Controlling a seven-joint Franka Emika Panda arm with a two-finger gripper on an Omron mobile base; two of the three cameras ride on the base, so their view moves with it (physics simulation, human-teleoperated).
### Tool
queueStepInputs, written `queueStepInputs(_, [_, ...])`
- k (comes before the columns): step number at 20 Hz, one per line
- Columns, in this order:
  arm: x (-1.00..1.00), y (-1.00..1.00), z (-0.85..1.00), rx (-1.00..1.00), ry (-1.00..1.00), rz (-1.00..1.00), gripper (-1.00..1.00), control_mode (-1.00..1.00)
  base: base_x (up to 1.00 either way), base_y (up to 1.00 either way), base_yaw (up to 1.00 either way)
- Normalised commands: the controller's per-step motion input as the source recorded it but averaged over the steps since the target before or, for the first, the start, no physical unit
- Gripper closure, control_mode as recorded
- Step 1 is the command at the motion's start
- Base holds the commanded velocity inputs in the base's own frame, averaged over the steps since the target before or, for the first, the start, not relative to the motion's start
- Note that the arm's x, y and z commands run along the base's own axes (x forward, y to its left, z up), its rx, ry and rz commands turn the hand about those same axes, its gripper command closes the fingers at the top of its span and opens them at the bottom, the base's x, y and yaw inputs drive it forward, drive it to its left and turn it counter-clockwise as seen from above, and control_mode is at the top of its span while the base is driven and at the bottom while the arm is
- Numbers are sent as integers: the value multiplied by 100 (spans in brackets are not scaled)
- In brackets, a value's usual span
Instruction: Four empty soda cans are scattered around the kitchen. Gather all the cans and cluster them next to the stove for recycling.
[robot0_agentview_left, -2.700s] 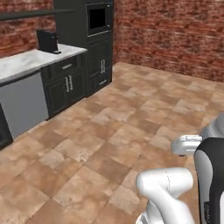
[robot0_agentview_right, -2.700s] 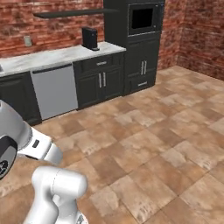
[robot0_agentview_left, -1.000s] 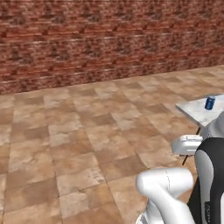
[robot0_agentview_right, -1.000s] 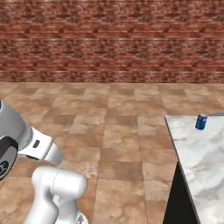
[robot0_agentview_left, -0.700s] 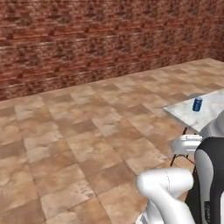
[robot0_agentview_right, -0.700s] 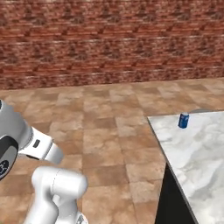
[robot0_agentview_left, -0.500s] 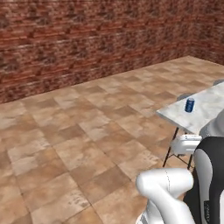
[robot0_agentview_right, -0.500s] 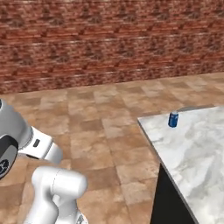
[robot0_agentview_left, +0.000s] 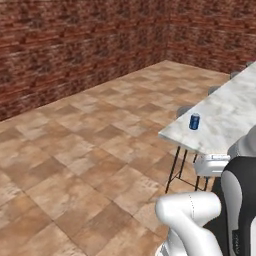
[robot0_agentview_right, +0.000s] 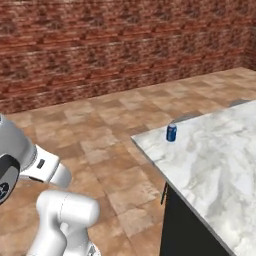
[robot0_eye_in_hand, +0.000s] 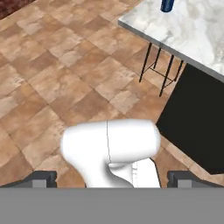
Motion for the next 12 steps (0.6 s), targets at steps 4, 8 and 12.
queueStepInputs(4, [0,0,0,0,0,0,-100,100,61,1,-36])
queueStepInputs(8, [0,0,0,0,0,0,-100,100,56,3,-33])
queueStepInputs(12, [0,0,0,0,0,0,-100,100,46,1,-30])
